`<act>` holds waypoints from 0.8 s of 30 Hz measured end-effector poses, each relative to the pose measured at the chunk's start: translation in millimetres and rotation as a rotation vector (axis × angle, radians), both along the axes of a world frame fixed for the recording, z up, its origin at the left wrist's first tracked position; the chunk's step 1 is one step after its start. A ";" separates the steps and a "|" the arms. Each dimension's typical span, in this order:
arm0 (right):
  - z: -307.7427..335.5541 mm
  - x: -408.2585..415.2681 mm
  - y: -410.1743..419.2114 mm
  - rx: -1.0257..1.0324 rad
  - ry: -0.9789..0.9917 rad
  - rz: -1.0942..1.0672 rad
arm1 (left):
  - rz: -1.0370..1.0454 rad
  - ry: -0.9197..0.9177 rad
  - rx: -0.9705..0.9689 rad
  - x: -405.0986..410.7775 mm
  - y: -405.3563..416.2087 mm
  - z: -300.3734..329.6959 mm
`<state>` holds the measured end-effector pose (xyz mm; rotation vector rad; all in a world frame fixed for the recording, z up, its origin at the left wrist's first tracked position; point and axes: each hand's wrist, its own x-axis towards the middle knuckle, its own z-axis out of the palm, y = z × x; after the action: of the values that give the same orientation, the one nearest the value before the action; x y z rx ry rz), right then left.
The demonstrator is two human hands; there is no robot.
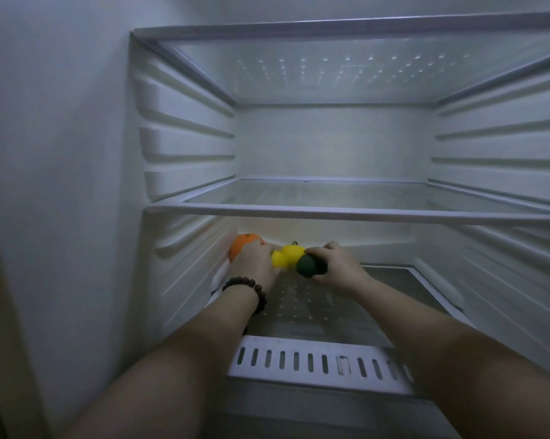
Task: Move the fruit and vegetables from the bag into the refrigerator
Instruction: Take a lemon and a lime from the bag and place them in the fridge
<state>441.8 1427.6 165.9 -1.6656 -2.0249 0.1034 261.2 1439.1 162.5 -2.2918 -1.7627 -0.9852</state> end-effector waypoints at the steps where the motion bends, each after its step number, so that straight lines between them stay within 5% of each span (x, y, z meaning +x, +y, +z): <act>1: -0.4 0.1 -1.4 -0.001 0.002 -0.009 | 0.002 0.008 -0.011 -1.0 -1.8 0.8; 9: 3.8 -3.4 -38.8 -0.035 0.121 -0.024 | 0.039 0.038 -0.133 -8.6 -39.1 5.8; 24: -3.1 -40.7 -240.0 0.113 0.240 -0.208 | -0.067 0.011 0.105 -47.9 -236.5 7.1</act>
<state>401.1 1187.5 162.8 -1.6937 -1.6435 0.1085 213.3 1202.6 169.5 -2.3007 -1.5994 -1.0473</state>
